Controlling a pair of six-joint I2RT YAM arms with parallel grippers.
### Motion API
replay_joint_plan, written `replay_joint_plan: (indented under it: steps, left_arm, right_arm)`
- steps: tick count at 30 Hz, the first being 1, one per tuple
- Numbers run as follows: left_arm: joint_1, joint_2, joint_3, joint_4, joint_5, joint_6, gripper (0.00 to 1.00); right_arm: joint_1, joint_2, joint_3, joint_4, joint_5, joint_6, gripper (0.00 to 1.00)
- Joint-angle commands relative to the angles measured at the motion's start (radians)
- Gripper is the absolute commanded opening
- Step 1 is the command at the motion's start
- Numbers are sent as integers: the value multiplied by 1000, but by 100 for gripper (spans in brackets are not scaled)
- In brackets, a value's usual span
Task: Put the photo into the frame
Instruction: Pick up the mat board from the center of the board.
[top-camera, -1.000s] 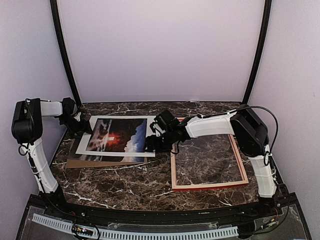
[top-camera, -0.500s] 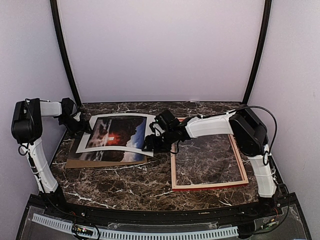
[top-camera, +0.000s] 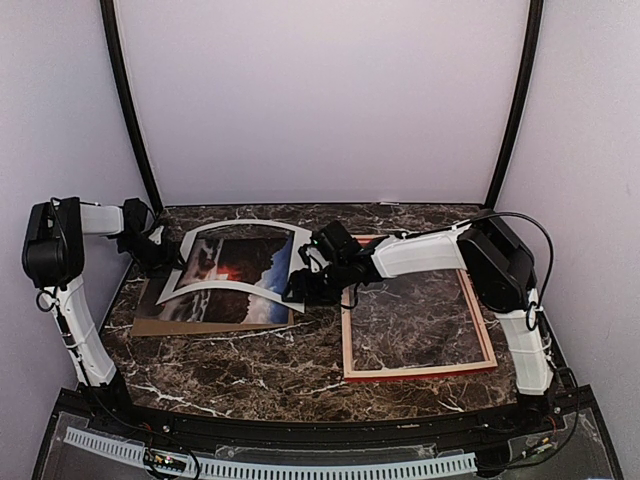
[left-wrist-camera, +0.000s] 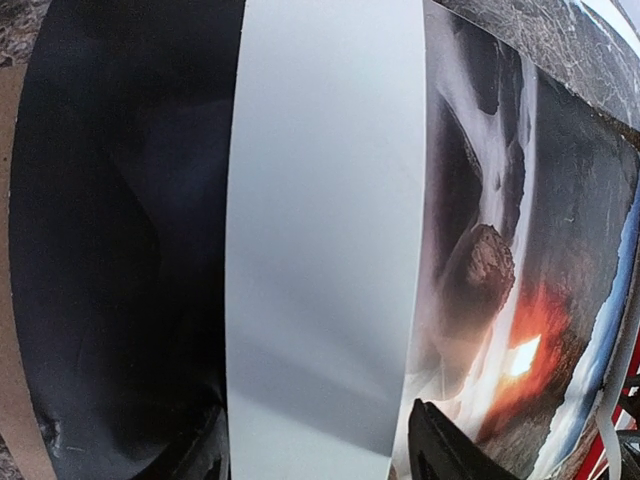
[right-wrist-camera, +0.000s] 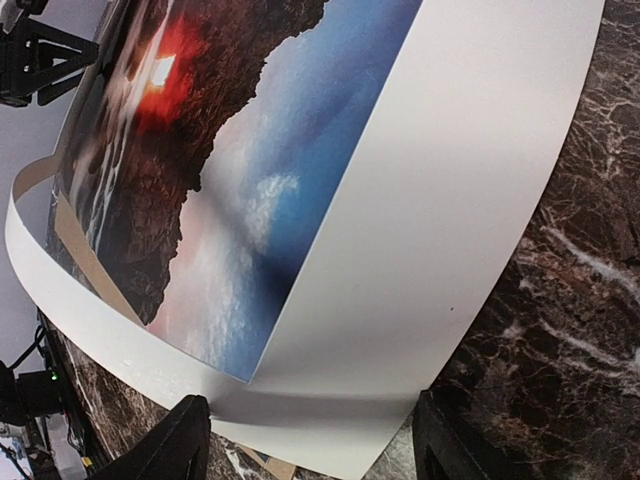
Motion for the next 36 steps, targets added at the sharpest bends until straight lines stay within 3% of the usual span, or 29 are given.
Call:
replay_joint_plan:
  steps: [1, 11, 15, 24, 36]
  left_arm:
    - [-14, -44, -33, -19, -28, 21, 62]
    - [-119, -29, -22, -55, -218, 50, 60]
    - [-141, -29, -17, -64, -260, 50, 52]
    - [-148, -45, -10, -73, -286, 52, 33]
    - [-147, -71, -9, -77, -315, 62, 28]
  right_arm:
    - [-5, 21, -24, -6, -14, 7, 71]
    - [-5, 34, -9, -8, -34, -2, 71]
    - [-5, 33, -6, -12, -36, -7, 71]
    - [-21, -1, 4, -50, -39, -39, 72]
    - [-34, -84, 38, -149, -17, -118, 73]
